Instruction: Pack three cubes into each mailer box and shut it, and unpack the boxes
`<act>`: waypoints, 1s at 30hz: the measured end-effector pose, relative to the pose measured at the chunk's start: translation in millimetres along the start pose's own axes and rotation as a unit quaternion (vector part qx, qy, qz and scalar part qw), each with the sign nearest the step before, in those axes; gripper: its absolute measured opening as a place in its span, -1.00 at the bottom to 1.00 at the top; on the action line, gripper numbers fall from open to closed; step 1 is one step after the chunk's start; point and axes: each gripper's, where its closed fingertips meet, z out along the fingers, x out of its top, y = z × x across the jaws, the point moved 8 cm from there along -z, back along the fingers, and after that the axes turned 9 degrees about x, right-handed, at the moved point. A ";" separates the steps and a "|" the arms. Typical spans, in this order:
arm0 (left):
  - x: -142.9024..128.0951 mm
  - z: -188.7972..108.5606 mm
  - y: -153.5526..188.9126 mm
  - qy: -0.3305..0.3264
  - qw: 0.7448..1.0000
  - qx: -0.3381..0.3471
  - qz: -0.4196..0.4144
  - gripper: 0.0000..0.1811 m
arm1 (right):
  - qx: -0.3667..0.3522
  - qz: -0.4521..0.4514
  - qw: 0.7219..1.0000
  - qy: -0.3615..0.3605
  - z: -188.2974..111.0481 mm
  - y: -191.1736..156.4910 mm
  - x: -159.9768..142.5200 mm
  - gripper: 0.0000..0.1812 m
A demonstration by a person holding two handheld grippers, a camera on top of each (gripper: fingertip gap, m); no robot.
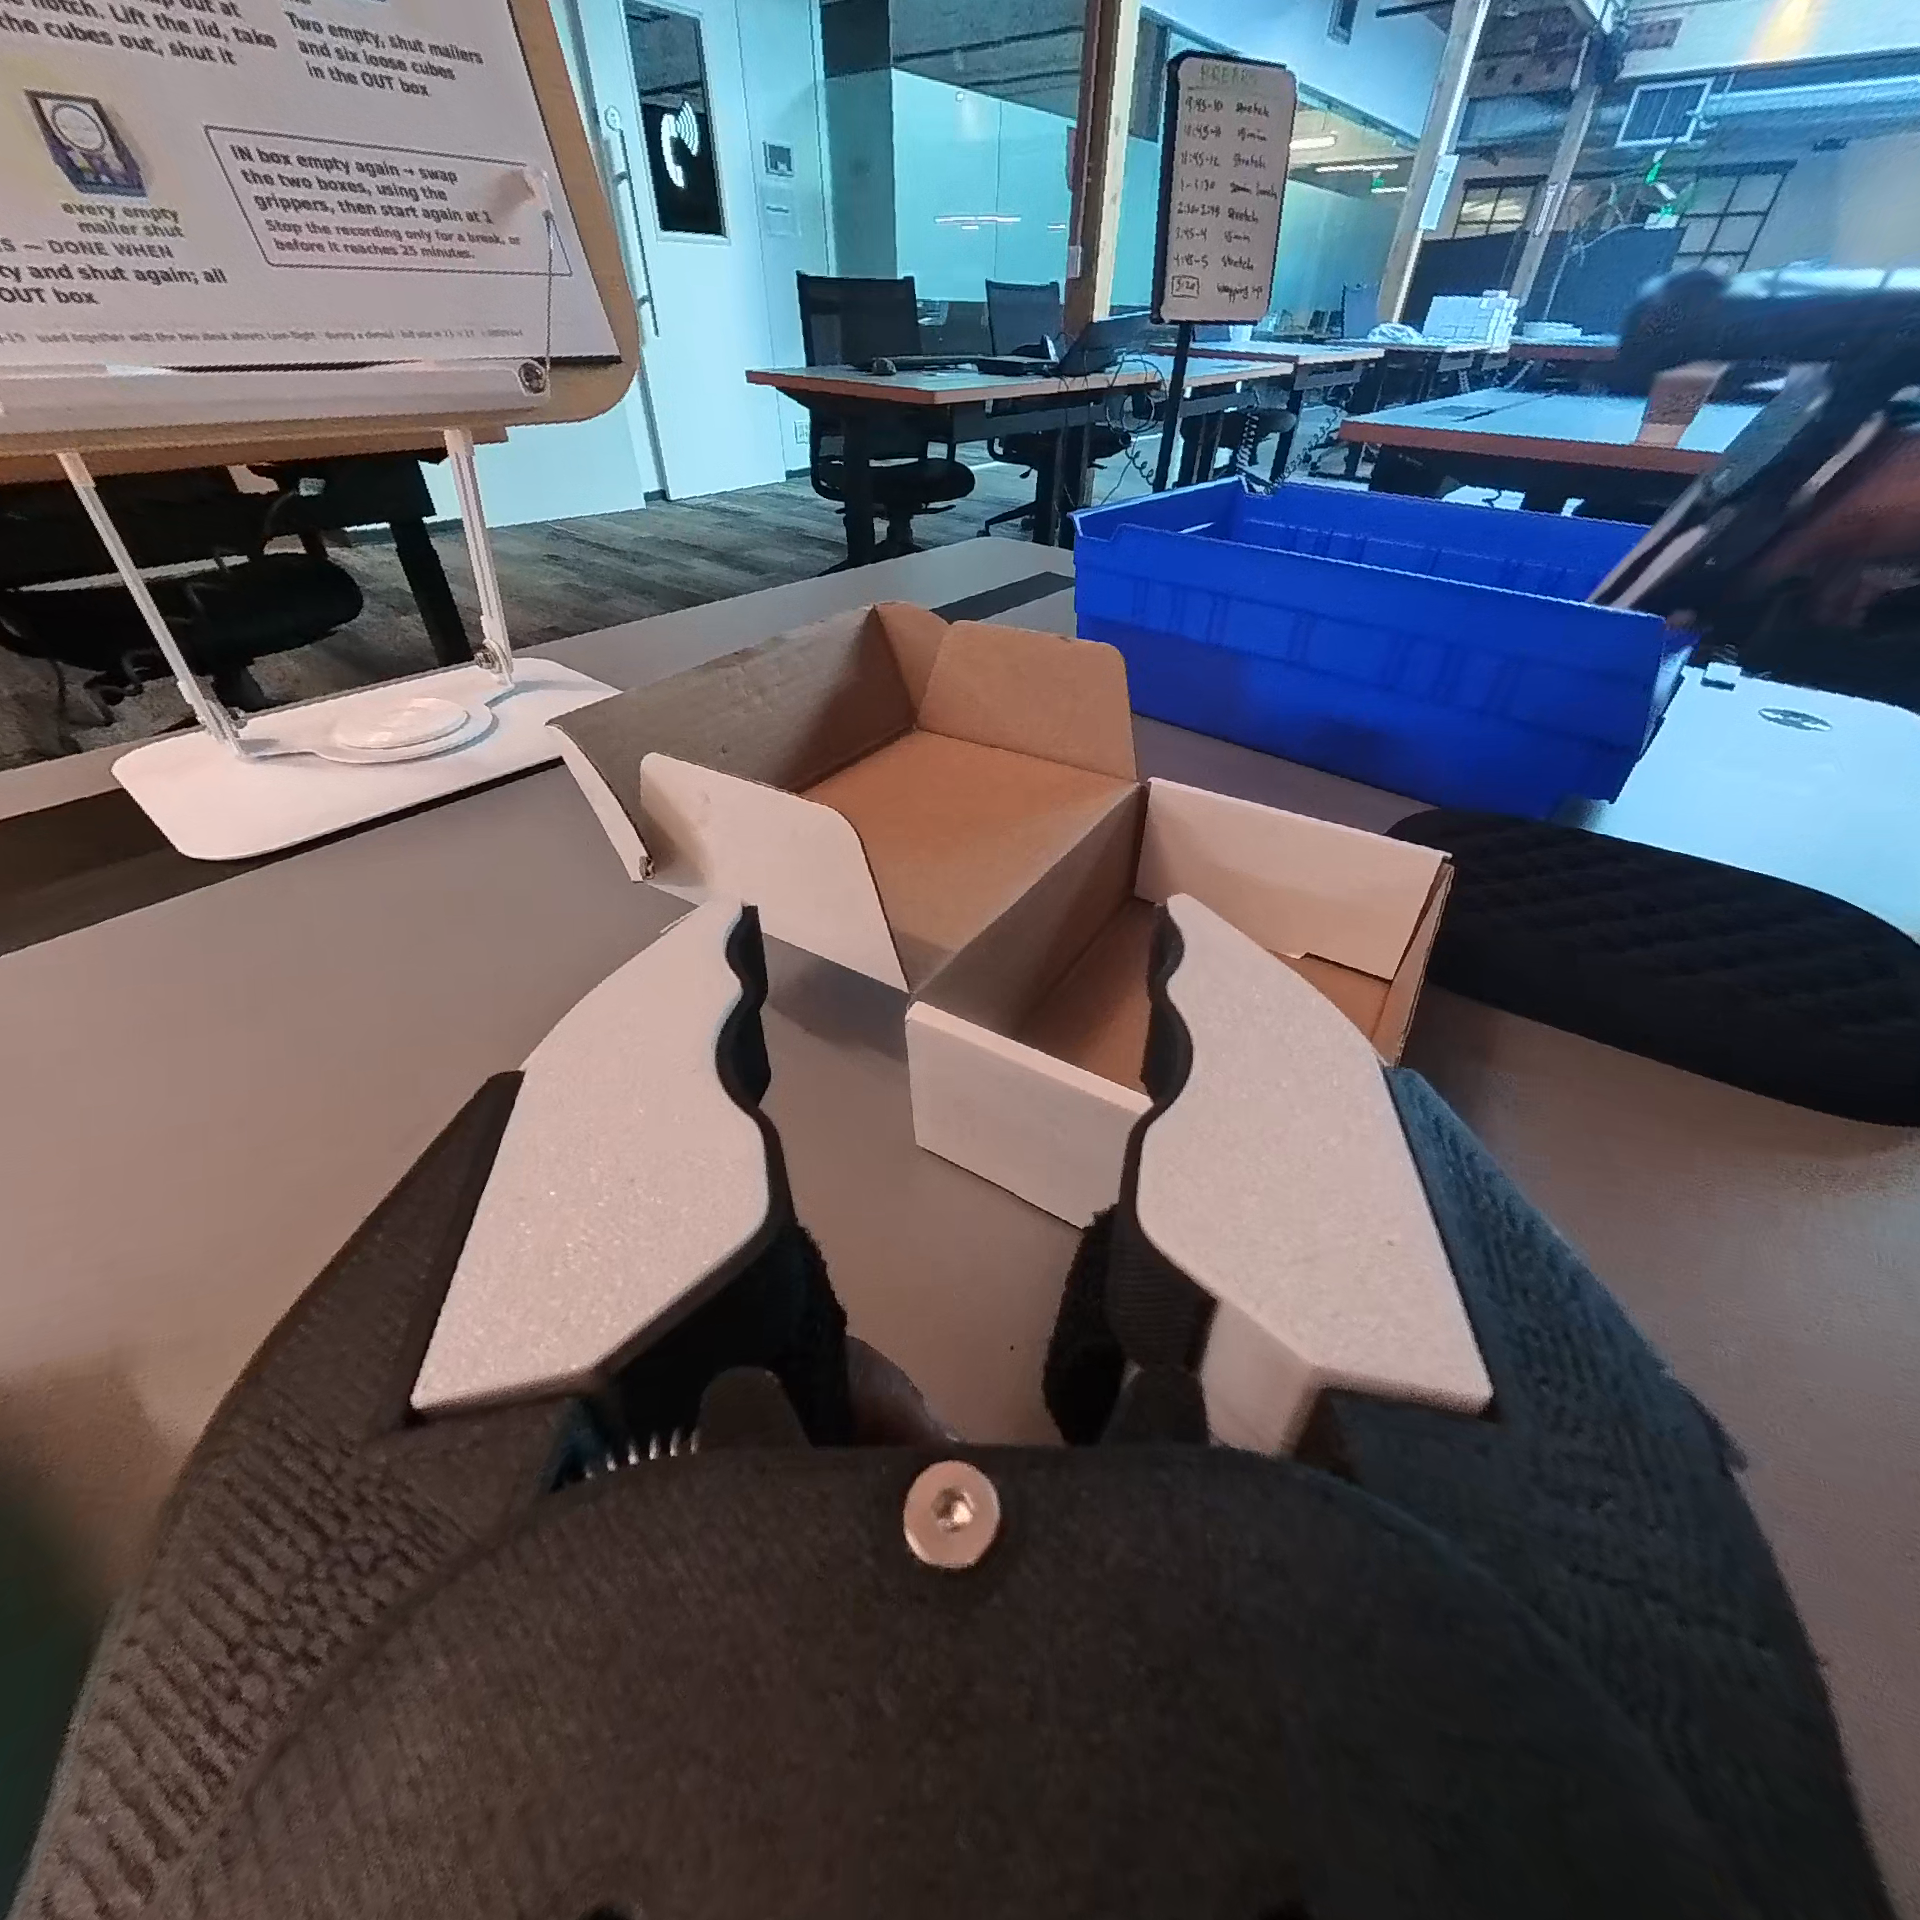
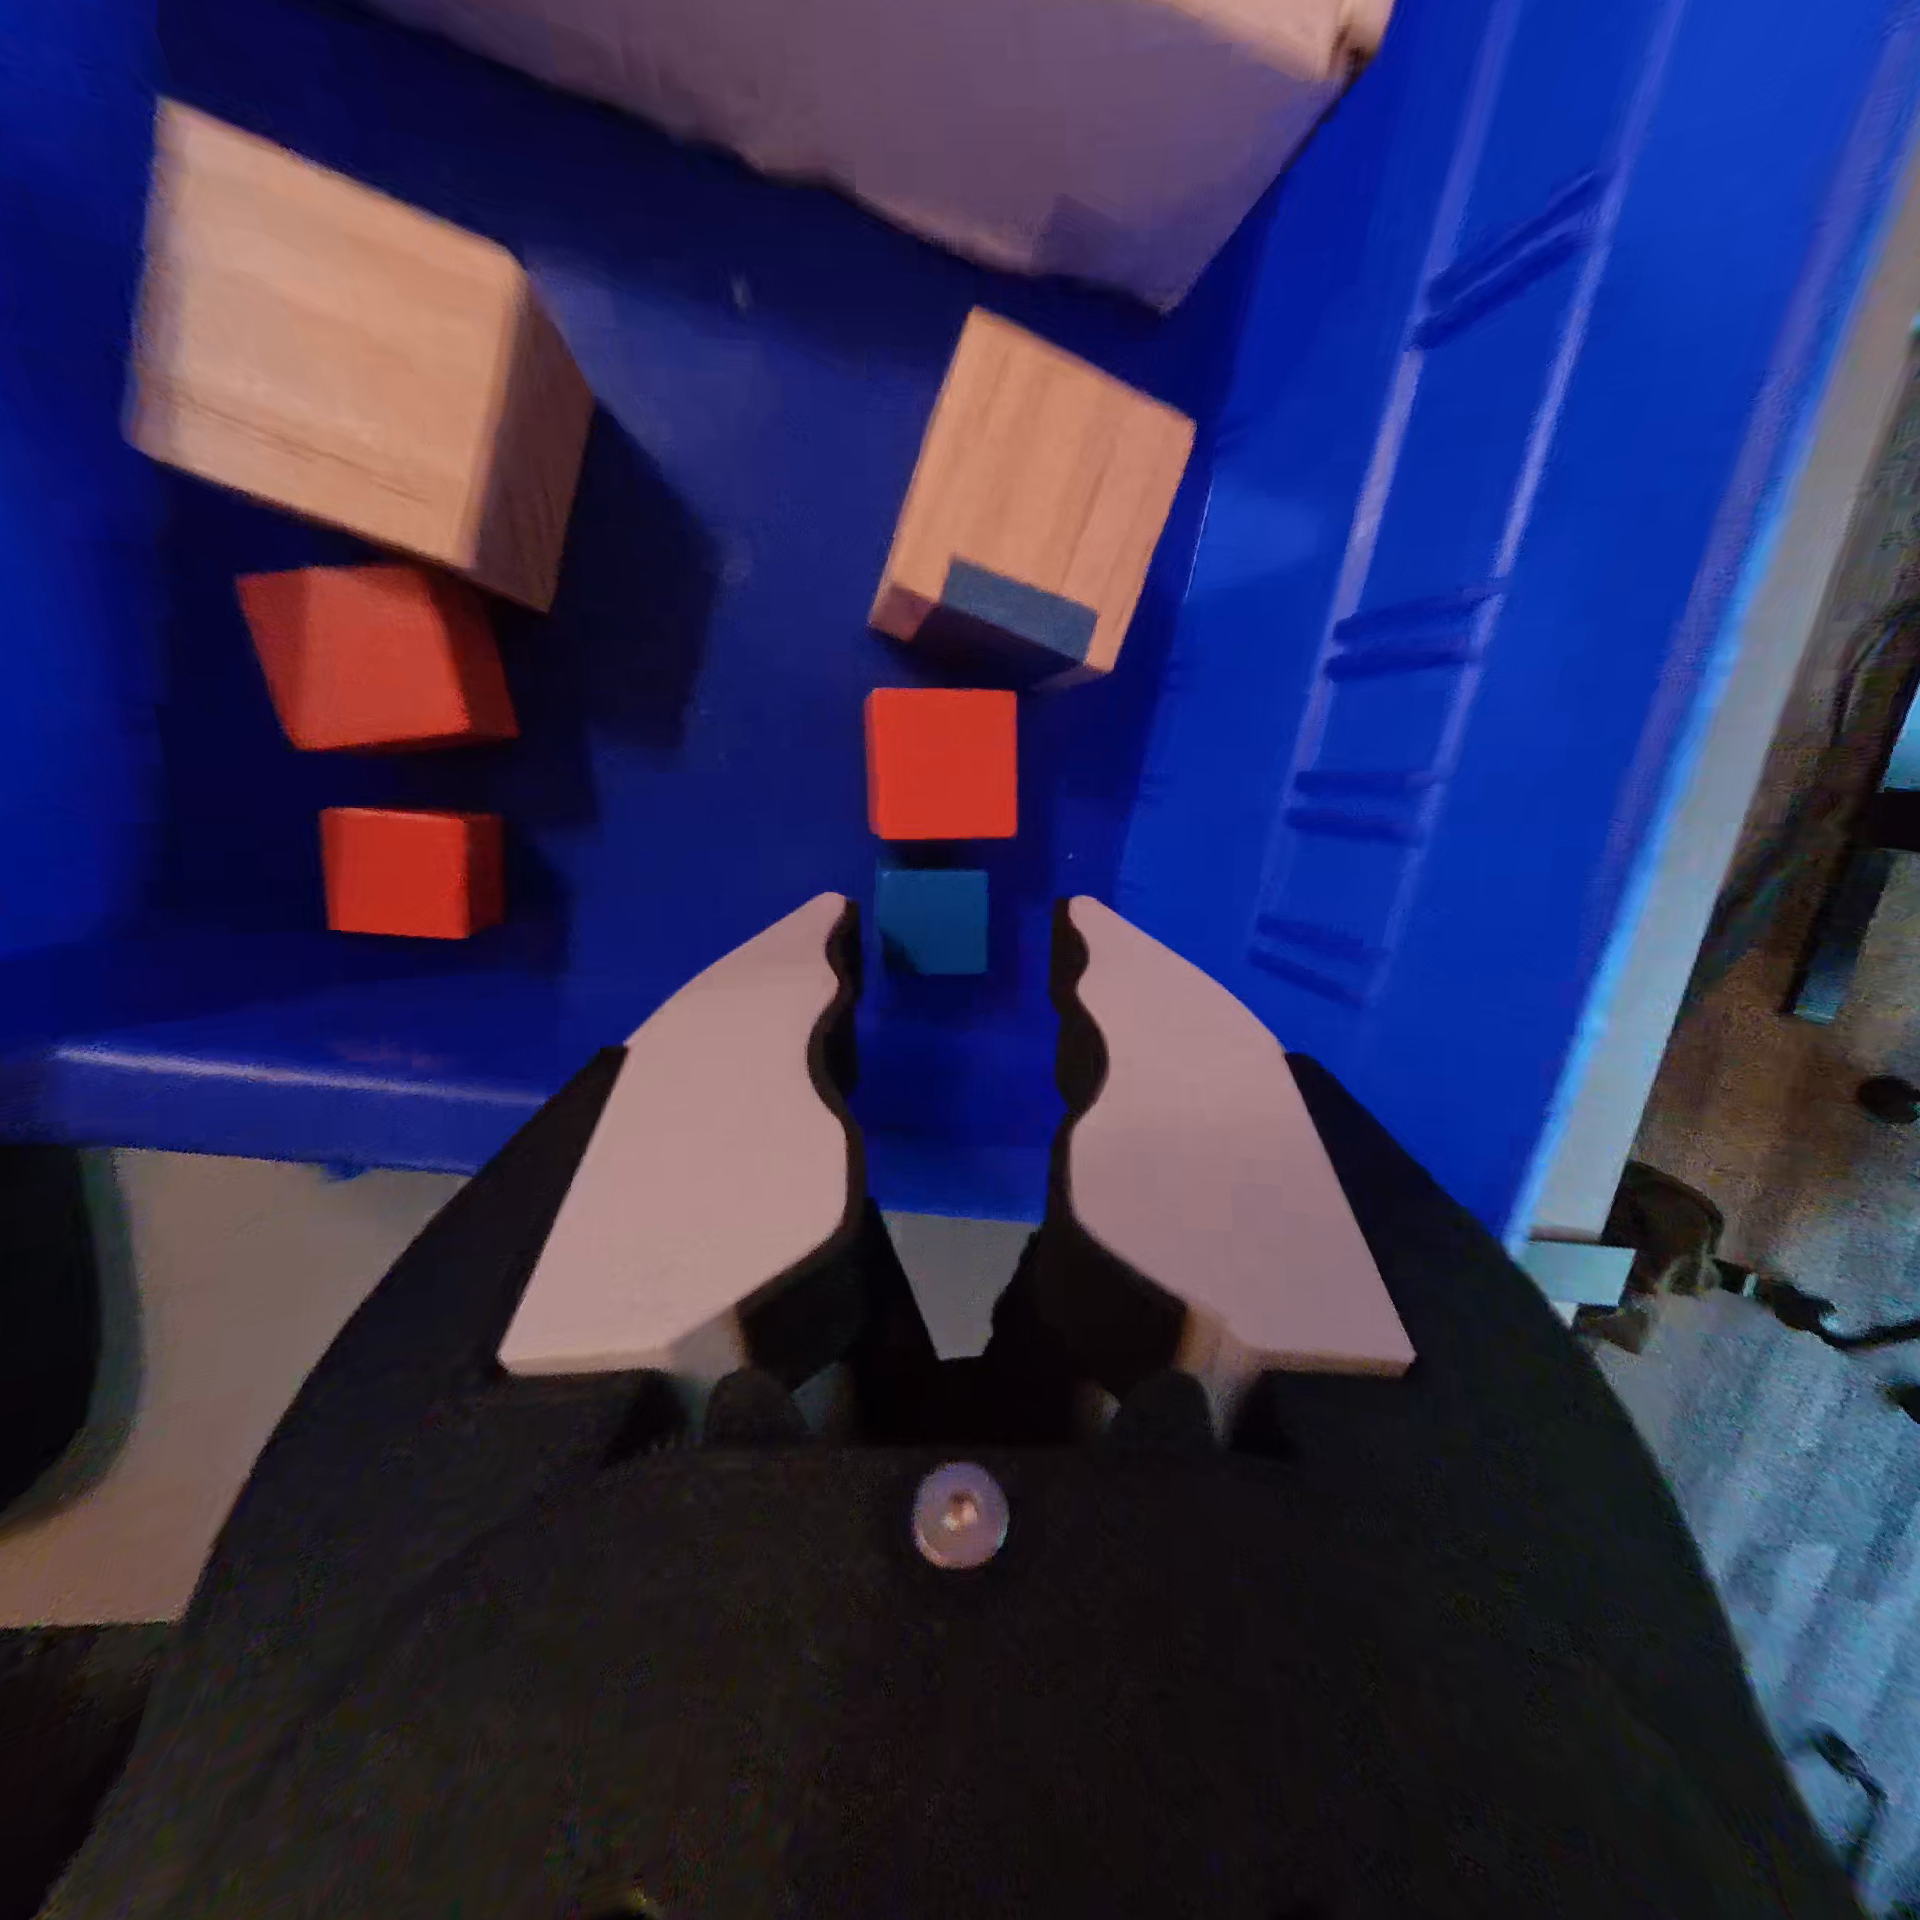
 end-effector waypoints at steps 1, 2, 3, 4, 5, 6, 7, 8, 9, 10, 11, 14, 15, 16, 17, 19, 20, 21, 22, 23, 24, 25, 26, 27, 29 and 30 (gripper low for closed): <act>0.4 -0.1 -0.6 0.001 1.000 0.001 -0.003 -0.22 | 0.006 -0.005 0.999 0.032 -9.2 -6.1 5.1 -0.60; 1.6 -0.2 -1.9 0.003 1.000 0.001 -0.009 -0.28 | 0.016 -0.021 0.996 0.081 -21.2 -16.0 13.3 -0.56; 4.3 -0.3 -3.7 0.011 1.000 0.002 -0.018 -0.36 | 0.034 -0.049 0.987 0.147 -35.6 -29.9 24.3 -0.55; 9.1 -0.1 -6.7 0.020 0.999 0.010 -0.030 -0.42 | 0.062 -0.082 0.970 0.219 -51.0 -47.3 36.8 -0.55; 15.0 0.3 -9.9 0.025 0.999 0.020 -0.041 -0.47 | 0.097 -0.110 0.946 0.290 -66.3 -67.1 49.7 -0.54; 21.9 1.3 -13.2 0.025 0.998 0.030 -0.047 -0.55 | 0.137 -0.135 0.916 0.353 -80.3 -88.3 62.5 -0.53; 29.6 3.0 -16.6 0.024 0.998 0.042 -0.050 -0.61 | 0.181 -0.156 0.882 0.407 -91.6 -109.9 74.5 -0.56; 37.4 5.9 -20.3 0.022 0.997 0.057 -0.050 -0.65 | 0.224 -0.173 0.848 0.449 -99.2 -130.5 85.8 -0.61; 44.4 10.1 -24.3 0.016 0.996 0.072 -0.050 -0.70 | 0.261 -0.177 0.821 0.476 -102.2 -148.5 97.4 -0.70; 49.3 15.7 -28.6 0.007 0.995 0.085 -0.052 -0.72 | 0.294 -0.171 0.801 0.493 -100.5 -164.8 110.0 -0.74; 51.4 22.1 -33.7 -0.001 0.994 0.099 -0.054 -0.75 | 0.318 -0.165 0.790 0.498 -93.2 -179.1 122.6 -0.79; 40.5 41.6 -47.9 -0.022 0.987 0.130 -0.093 -0.76 | 0.323 -0.125 0.816 0.463 -39.9 -204.9 155.9 -0.88; 31.8 46.2 -50.9 -0.034 0.985 0.130 -0.108 -0.76 | 0.322 -0.112 0.834 0.433 -17.7 -208.0 160.7 -0.91; 22.5 48.9 -52.8 -0.047 0.984 0.125 -0.119 -0.76 | 0.318 -0.104 0.849 0.409 2.0 -208.6 162.5 -0.93; 14.8 50.3 -53.8 -0.059 0.983 0.116 -0.130 -0.76 | 0.306 -0.091 0.861 0.396 18.7 -206.4 163.0 -0.94; 4.8 52.6 -53.4 -0.078 0.982 0.091 -0.146 -0.76 | 0.312 -0.065 0.874 0.367 39.6 -204.6 162.1 -0.96; 1.0 54.3 -52.3 -0.085 0.981 0.085 -0.149 -0.76 | 0.320 -0.064 0.876 0.354 43.6 -206.5 161.9 -0.96; -1.4 56.3 -50.5 -0.093 0.981 0.077 -0.149 -0.76 | 0.312 -0.066 0.881 0.349 45.6 -206.8 162.3 -0.96; -2.4 58.3 -47.9 -0.099 0.982 0.067 -0.148 -0.76 | 0.300 -0.070 0.884 0.351 46.8 -206.8 162.6 -0.97; -2.8 60.3 -44.8 -0.103 0.982 0.057 -0.146 -0.76 | 0.305 -0.072 0.881 0.353 47.6 -208.3 162.6 -0.97; -3.0 62.4 -41.1 -0.103 0.983 0.047 -0.144 -0.76 | 0.326 -0.072 0.872 0.357 47.7 -211.2 162.3 -0.97; -3.0 64.3 -37.1 -0.098 0.985 0.037 -0.140 -0.78 | 0.351 -0.072 0.863 0.355 47.4 -214.4 161.4 -0.98; -2.4 65.5 -33.3 -0.089 0.987 0.029 -0.131 -0.78 | 0.376 -0.076 0.855 0.348 46.9 -217.6 160.0 -0.99; -1.7 65.9 -30.1 -0.086 0.989 0.025 -0.117 -0.81 | 0.387 -0.075 0.852 0.344 46.3 -218.9 158.8 -1.00; 0.7 64.7 -26.1 -0.076 0.994 0.031 -0.076 -0.85 | 0.387 -0.087 0.849 0.349 44.1 -218.5 156.1 -1.00; 2.2 63.4 -23.6 -0.070 0.996 0.026 -0.054 -0.87 | 0.391 -0.096 0.846 0.350 42.0 -219.4 154.1 -1.00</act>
